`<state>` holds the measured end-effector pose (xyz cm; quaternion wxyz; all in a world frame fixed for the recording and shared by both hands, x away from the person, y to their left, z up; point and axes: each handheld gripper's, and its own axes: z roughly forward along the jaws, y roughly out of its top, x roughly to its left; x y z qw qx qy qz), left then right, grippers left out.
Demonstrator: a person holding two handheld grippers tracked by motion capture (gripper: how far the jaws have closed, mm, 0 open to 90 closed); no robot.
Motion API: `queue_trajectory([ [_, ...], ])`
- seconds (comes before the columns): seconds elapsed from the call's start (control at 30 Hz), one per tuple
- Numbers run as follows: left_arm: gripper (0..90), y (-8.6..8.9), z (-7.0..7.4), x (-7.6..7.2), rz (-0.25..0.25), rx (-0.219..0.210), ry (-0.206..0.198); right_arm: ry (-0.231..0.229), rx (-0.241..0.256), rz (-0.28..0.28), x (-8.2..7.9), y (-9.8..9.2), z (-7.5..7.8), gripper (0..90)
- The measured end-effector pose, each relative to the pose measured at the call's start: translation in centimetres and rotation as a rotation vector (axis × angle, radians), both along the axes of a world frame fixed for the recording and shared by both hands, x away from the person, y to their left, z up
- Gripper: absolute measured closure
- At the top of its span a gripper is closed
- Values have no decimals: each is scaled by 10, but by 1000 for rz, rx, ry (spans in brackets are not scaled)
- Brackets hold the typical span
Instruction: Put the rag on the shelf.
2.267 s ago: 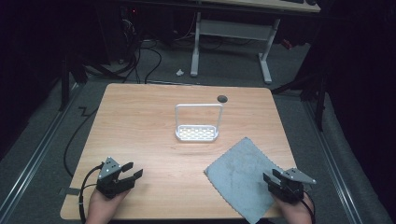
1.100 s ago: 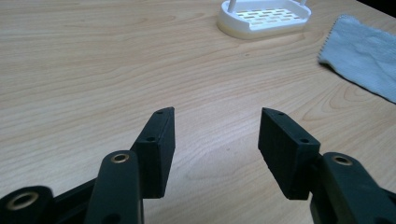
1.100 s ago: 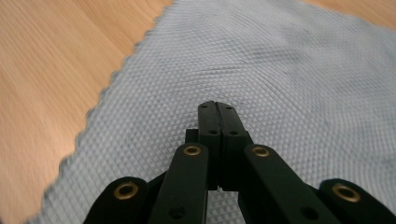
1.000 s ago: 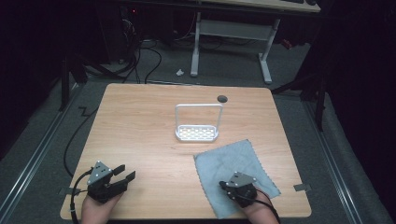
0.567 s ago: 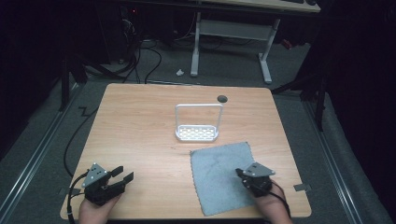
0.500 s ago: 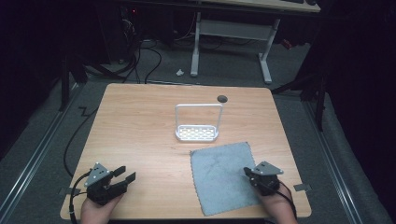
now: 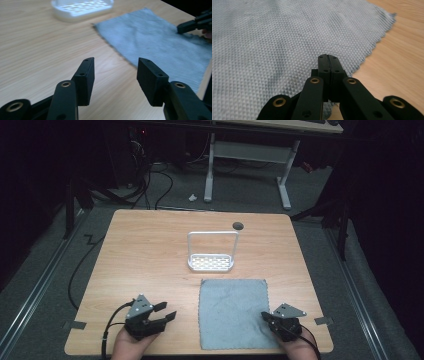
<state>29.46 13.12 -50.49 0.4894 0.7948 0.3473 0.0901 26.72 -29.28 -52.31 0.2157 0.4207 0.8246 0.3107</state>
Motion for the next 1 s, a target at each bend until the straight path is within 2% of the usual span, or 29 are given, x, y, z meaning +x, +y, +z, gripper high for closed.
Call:
queue_trajectory([
  [0.1,513,-25,-5,2,-46,22,26,-2,-3,28,-4,9,0,900],
  [0.13,548,-36,-8,3,-75,34,47,-3,-9,32,-5,12,0,900],
  [0.23,665,-57,-13,4,-107,69,80,-11,-16,47,-5,17,0,900],
  [0.37,759,-77,-25,5,-125,165,84,-7,-7,49,-4,18,-1,900],
  [0.4,783,-77,-26,4,-120,165,71,-7,-5,48,-4,18,-1,900],
  [0.5,830,-73,-24,4,-126,182,79,-8,-5,61,-4,21,-1,900],
  [0.63,829,-63,-23,1,-143,194,89,-10,-3,93,-4,28,-1,900],
  [0.83,828,-42,-21,-12,-142,222,86,0,-2,157,-5,44,-1,900],
  [0.93,826,-31,-20,-18,-156,213,117,6,3,188,-8,50,-1,900],
  [1.0,815,-26,-19,-22,-183,217,137,12,10,204,-12,54,-1,900],
])
